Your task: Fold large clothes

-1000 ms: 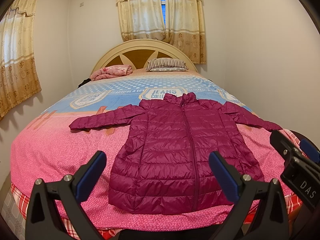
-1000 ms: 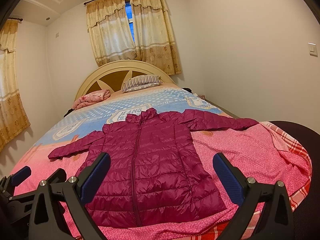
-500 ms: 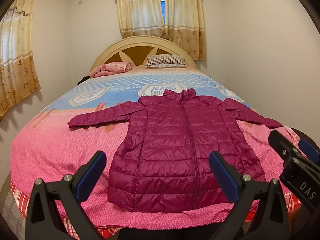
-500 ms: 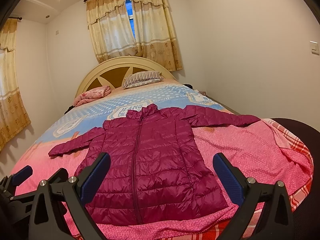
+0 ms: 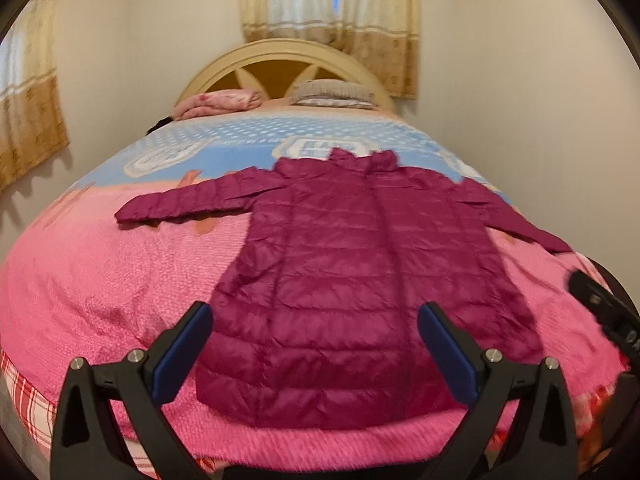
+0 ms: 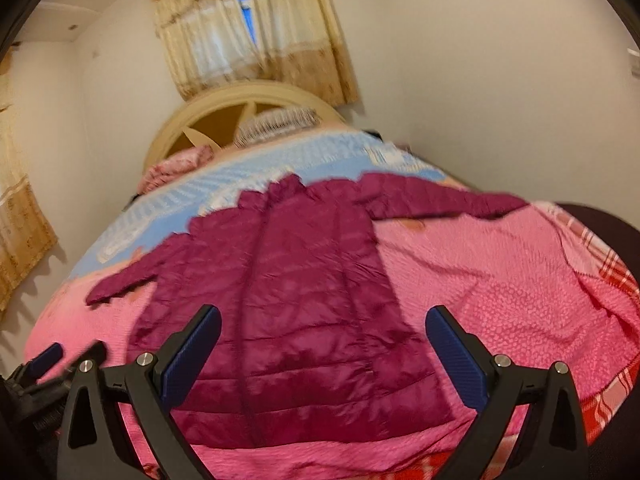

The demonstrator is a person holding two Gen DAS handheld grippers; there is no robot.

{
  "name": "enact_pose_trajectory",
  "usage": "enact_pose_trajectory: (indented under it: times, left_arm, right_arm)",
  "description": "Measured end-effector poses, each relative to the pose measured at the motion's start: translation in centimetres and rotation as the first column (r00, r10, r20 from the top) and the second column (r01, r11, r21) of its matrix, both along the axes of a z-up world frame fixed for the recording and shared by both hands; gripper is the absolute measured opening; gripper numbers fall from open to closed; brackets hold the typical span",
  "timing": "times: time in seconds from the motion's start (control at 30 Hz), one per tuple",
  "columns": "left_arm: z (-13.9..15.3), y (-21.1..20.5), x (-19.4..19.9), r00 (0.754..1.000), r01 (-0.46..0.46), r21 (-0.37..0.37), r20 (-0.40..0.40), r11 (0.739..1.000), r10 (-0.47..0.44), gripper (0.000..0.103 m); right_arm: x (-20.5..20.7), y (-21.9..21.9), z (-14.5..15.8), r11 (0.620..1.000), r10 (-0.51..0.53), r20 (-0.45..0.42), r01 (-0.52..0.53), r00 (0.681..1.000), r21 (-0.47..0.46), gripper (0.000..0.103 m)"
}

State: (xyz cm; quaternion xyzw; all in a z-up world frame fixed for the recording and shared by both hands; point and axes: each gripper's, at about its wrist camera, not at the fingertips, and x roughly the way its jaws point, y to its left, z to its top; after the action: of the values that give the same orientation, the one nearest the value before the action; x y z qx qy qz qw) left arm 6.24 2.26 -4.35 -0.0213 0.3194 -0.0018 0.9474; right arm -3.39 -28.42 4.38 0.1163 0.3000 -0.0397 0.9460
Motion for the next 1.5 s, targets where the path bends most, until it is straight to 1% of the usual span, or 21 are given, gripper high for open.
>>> enact_pose_trajectory:
  times: [0.07, 0.17, 0.23, 0.27, 0.33, 0.43, 0.47, 0.6, 0.67, 0.73, 0.83, 0.9, 1.03, 1.1, 1.2, 1.23, 1.27, 1.3, 1.37, 1.43, 1.5]
  left_arm:
    - [-0.7, 0.6, 2.3, 1.000, -0.014, -0.001, -0.002, 1.000, 0.014, 0.103]
    - [-1.2, 1.4, 5.7, 0.999, -0.032, 0.029, -0.004, 0.999, 0.032, 0.103]
    - [-1.4, 2.2, 7.8, 0.999, -0.047, 0.036, -0.010, 0.998, 0.048, 0.103]
    - [-1.6, 2.7, 9.0, 0.998, -0.063, 0.036, -0.014, 0.997, 0.063, 0.103]
    - [-2.3, 3.8, 11.6, 0.995, -0.100, 0.029, -0.015, 0.995, 0.100, 0.103]
    - [-3.3, 4.7, 15.1, 0.991, -0.130, 0.023, -0.028, 0.991, 0.130, 0.103]
    - [-3.8, 4.9, 16.7, 0.990, -0.139, 0.027, -0.033, 0.990, 0.140, 0.103]
    - [-5.2, 5.4, 20.6, 0.984, -0.168, 0.053, -0.042, 0.984, 0.170, 0.103]
    - [-5.7, 5.6, 22.2, 0.981, -0.182, 0.068, -0.047, 0.981, 0.186, 0.103]
    - [-6.3, 5.7, 23.6, 0.981, -0.183, 0.066, -0.056, 0.981, 0.186, 0.103]
    - [-7.3, 5.5, 25.1, 0.984, -0.163, 0.050, -0.063, 0.985, 0.166, 0.103]
    - [-8.2, 5.0, 25.9, 0.985, -0.157, 0.074, -0.061, 0.985, 0.162, 0.103]
    - [-9.7, 4.5, 27.1, 0.980, -0.127, 0.081, -0.146, 0.989, 0.138, 0.103]
    - [-10.1, 5.0, 27.4, 0.972, -0.140, 0.059, -0.180, 0.988, 0.148, 0.103]
    - [-10.7, 5.6, 27.7, 0.965, -0.145, 0.012, -0.221, 0.989, 0.144, 0.103]
    - [-10.8, 5.8, 27.7, 0.963, -0.146, 0.001, -0.229, 0.989, 0.143, 0.103]
    - [-10.8, 5.9, 27.7, 0.962, -0.146, -0.009, -0.235, 0.989, 0.140, 0.103]
    - [-11.0, 6.0, 27.8, 0.961, -0.146, -0.020, -0.240, 0.989, 0.137, 0.103]
    - [-10.9, 6.2, 27.6, 0.961, -0.146, -0.031, -0.241, 0.989, 0.135, 0.103]
    - [-11.0, 6.1, 27.6, 0.962, -0.146, -0.036, -0.238, 0.989, 0.133, 0.103]
    - [-10.9, 6.2, 27.6, 0.962, -0.146, -0.038, -0.238, 0.989, 0.132, 0.103]
  right_arm:
    - [2.1, -2.4, -1.3, 1.000, -0.015, -0.052, 0.016, 0.999, 0.019, 0.102]
    - [4.4, -6.6, -2.1, 0.997, -0.069, -0.082, 0.072, 0.994, 0.035, 0.099]
    - [5.6, -9.6, -1.6, 0.994, -0.107, -0.064, 0.109, 0.992, 0.025, 0.077]
    - [6.5, -11.5, -1.4, 0.990, -0.134, -0.065, 0.136, 0.989, 0.027, 0.073]
    - [8.0, -15.1, -1.3, 0.976, -0.207, -0.084, 0.212, 0.975, 0.052, 0.072]
    - [11.1, -21.8, -1.5, 0.935, -0.312, -0.128, 0.328, 0.942, 0.135, 0.072]
    - [12.5, -24.4, -1.9, 0.912, -0.351, -0.154, 0.374, 0.924, 0.169, 0.072]
    - [16.9, -31.1, -3.9, 0.838, -0.406, -0.238, 0.463, 0.882, 0.287, 0.072]
    - [18.6, -33.8, -5.1, 0.801, -0.453, -0.276, 0.523, 0.848, 0.291, 0.072]
    - [20.0, -35.3, -6.1, 0.787, -0.476, -0.294, 0.551, 0.829, 0.277, 0.072]
    - [22.1, -35.9, -7.2, 0.790, -0.497, -0.321, 0.574, 0.806, 0.216, 0.072]
    - [23.6, -36.2, -8.0, 0.791, -0.512, -0.339, 0.587, 0.789, 0.171, 0.072]
    - [26.2, -36.7, -9.1, 0.810, -0.534, -0.338, 0.583, 0.775, 0.056, 0.072]
    - [27.8, -36.6, -9.7, 0.830, -0.517, -0.365, 0.557, 0.774, 0.005, 0.072]
    - [29.1, -36.2, -10.7, 0.844, -0.519, -0.387, 0.528, 0.762, -0.091, 0.070]
    - [29.3, -35.9, -11.0, 0.845, -0.523, -0.393, 0.521, 0.756, -0.123, 0.059]
    - [29.4, -35.8, -11.2, 0.843, -0.529, -0.404, 0.516, 0.747, -0.150, 0.051]
    - [29.3, -35.9, -11.5, 0.841, -0.532, -0.418, 0.518, 0.736, -0.156, 0.039]
    - [28.9, -36.1, -11.7, 0.838, -0.536, -0.411, 0.523, 0.737, -0.155, 0.032]
    - [28.6, -36.3, -11.7, 0.836, -0.538, -0.409, 0.530, 0.738, -0.143, 0.021]
    - [27.9, -36.3, -11.1, 0.835, -0.538, -0.388, 0.535, 0.748, -0.126, 0.013]
